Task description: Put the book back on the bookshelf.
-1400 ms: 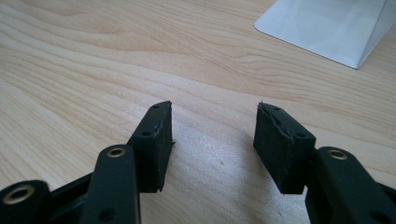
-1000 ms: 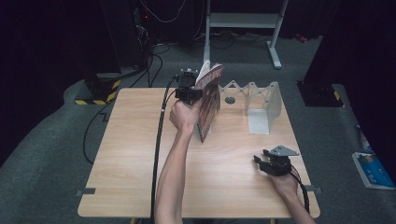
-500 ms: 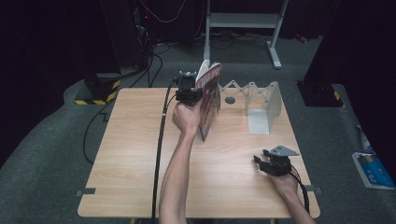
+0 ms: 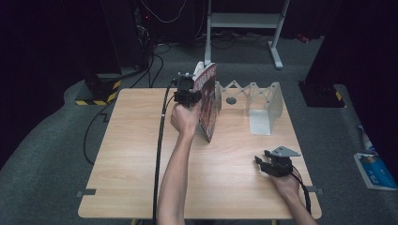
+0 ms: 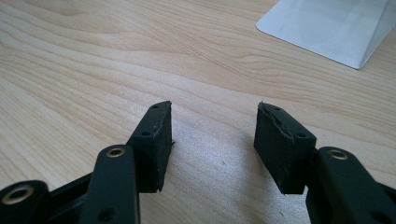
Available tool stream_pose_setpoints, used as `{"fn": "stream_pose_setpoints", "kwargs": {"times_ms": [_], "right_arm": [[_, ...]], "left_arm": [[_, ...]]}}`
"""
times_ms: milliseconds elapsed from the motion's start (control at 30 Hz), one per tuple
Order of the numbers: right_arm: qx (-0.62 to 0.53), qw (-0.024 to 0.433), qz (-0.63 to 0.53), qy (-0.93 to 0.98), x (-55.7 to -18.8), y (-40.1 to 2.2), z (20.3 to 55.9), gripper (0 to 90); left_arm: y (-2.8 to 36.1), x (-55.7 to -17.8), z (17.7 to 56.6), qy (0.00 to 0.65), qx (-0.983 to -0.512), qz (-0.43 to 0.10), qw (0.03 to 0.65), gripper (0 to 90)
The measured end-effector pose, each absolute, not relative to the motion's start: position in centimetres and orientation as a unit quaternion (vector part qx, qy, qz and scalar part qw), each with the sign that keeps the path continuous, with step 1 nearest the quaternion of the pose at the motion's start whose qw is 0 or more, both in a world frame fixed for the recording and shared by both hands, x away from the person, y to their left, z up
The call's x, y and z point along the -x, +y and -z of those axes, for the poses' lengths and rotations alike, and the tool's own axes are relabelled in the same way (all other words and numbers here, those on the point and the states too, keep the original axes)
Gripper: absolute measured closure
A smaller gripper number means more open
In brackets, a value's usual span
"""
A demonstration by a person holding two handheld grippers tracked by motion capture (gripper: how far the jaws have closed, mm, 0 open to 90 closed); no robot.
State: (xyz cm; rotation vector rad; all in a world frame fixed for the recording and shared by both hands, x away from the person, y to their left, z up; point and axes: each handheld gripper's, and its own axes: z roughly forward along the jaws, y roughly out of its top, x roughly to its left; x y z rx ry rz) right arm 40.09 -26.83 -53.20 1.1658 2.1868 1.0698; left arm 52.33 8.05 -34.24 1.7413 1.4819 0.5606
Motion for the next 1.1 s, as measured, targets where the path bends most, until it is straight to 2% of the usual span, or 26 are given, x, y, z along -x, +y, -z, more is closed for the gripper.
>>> {"fn": "stream_pose_setpoints", "kwargs": {"times_ms": [733, 1100], "right_arm": [[-0.422, 0.219, -0.387, 0.790, -40.1, -26.8, 53.2, 46.2], [-0.423, 0.218, -0.387, 0.790, -40.1, -26.8, 53.2, 46.1]], "left_arm": [[8.9, -52.1, 34.2, 0.579, -0.696, -0.227, 0.359, 72.9], [9.5, -52.2, 34.3, 0.579, -0.699, -0.214, 0.362, 64.6]]}}
